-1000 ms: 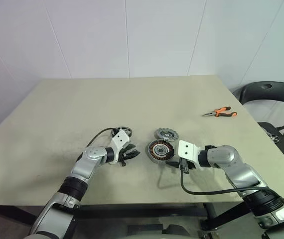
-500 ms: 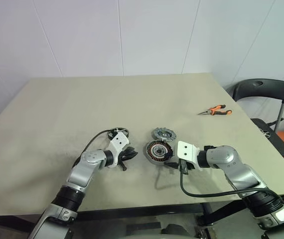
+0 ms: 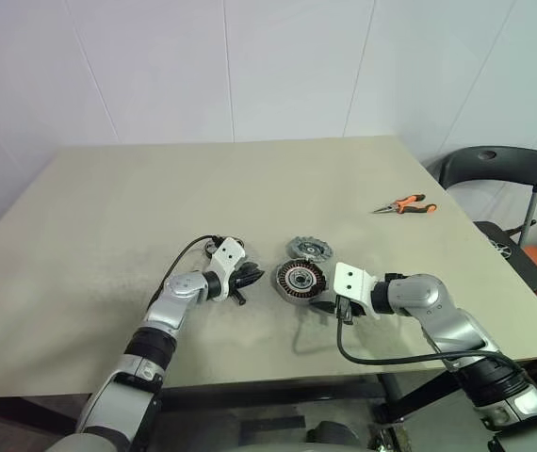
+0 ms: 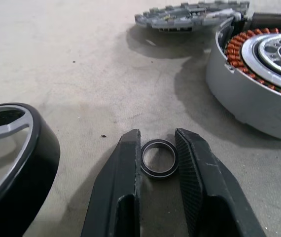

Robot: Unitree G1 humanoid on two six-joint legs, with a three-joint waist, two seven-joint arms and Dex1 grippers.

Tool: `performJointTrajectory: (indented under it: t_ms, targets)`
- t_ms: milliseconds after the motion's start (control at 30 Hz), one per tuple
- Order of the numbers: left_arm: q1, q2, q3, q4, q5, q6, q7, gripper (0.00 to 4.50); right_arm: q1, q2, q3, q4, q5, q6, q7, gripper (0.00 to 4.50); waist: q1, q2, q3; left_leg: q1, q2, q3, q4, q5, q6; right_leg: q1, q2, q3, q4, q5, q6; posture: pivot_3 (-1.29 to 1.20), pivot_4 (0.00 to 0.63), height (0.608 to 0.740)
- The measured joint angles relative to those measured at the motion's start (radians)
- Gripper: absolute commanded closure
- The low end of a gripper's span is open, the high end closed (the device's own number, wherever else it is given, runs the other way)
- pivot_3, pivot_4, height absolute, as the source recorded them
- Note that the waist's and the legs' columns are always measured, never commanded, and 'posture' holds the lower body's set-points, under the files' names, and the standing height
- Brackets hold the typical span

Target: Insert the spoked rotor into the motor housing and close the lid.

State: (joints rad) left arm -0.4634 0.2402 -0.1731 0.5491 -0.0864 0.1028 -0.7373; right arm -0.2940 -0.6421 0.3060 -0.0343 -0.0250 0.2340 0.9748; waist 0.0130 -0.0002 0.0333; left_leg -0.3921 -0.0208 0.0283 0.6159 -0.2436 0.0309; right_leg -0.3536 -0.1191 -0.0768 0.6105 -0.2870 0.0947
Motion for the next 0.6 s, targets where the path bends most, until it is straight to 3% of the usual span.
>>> performJointTrajectory:
  t_ms: [367, 600]
  targets:
    - [0.027, 0.021, 0.051, -0.146, -0.083, 0.14, -0.044, 3.8, -0.002, 0.009, 0.002, -0.003, 0.008, -0.025, 0.01, 2.82, 0.0, -0.006, 0.007, -0.002, 0.001, 0.0, 0.003, 0.0, 0.0, -0.008, -0.003, -0.005, 0.0, 0.006, 0.002, 0.0, 0.0, 0.74]
    - [0.036, 0.091, 0.087, -0.497, -0.238, 0.383, -0.096, 3.8, -0.008, 0.015, 0.002, -0.002, 0.008, -0.034, 0.01, 2.82, -0.004, -0.007, 0.009, -0.012, 0.001, 0.0, 0.009, 0.0, 0.0, -0.019, -0.004, -0.005, 0.0, 0.008, 0.001, 0.0, 0.0, 0.74]
